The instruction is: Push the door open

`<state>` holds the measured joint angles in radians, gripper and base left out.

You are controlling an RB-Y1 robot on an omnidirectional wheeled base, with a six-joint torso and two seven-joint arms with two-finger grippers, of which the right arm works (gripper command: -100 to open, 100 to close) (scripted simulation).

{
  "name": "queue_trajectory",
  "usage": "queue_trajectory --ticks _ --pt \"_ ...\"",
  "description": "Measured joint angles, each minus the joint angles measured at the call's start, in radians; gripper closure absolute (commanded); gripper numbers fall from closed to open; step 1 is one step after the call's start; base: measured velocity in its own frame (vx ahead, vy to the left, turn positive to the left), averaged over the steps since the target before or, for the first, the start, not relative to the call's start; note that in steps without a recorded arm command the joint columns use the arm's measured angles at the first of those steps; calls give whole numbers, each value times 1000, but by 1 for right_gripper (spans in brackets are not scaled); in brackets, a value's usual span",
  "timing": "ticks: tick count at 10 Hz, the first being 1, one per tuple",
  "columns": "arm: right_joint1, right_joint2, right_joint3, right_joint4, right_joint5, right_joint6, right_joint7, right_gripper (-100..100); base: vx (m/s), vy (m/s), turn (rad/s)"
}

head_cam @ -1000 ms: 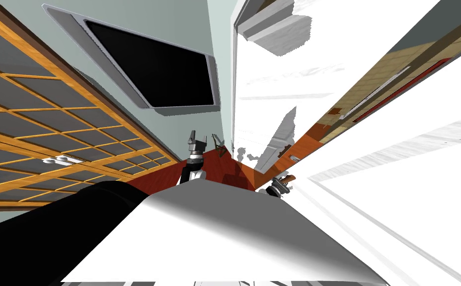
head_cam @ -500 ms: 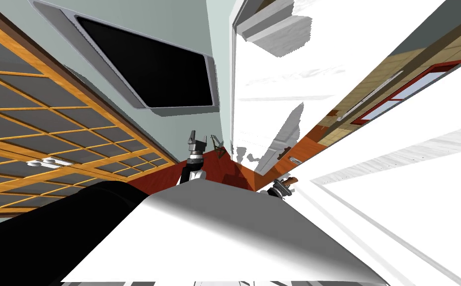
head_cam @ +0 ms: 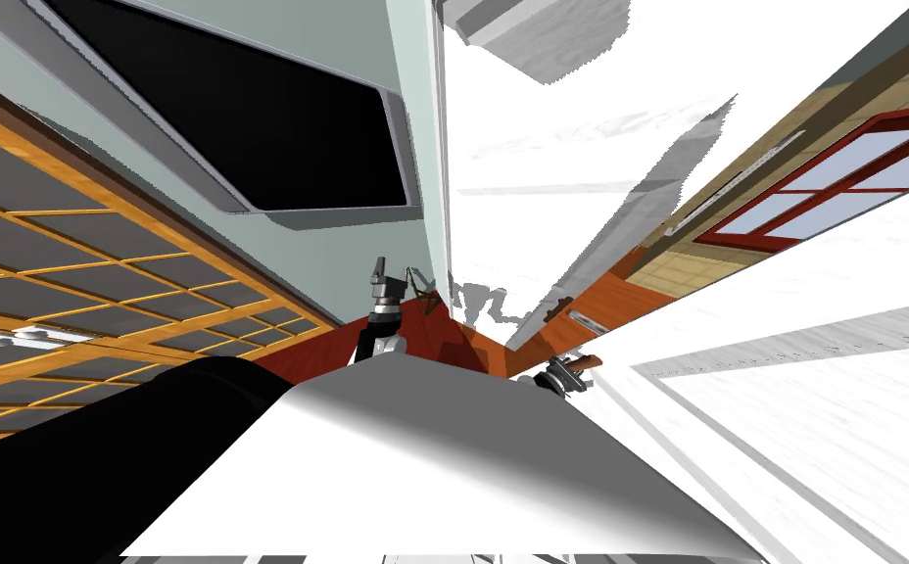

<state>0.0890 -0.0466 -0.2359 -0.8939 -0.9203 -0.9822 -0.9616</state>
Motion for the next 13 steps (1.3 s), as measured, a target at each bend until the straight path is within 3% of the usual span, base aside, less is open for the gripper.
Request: queue_trajectory --ticks 3,4,5,7,9,13 --pt "18 -8 -31 -18 -32 -2 5 100 176 -103 -60" --pt "0 -11 -47 -2 -46 -2 15 100 120 -94 -5" --pt "1 -17 -50 8 -48 -13 7 100 52 -47 20" --pt "28 -10 -60 -35 -59 -2 18 100 98 -75 -39" --pt "12 -17 -74 8 -72 -16 7 100 92 -76 -29" --pt "45 -4 -102 -45 -101 -7 31 100 118 -68 -32"
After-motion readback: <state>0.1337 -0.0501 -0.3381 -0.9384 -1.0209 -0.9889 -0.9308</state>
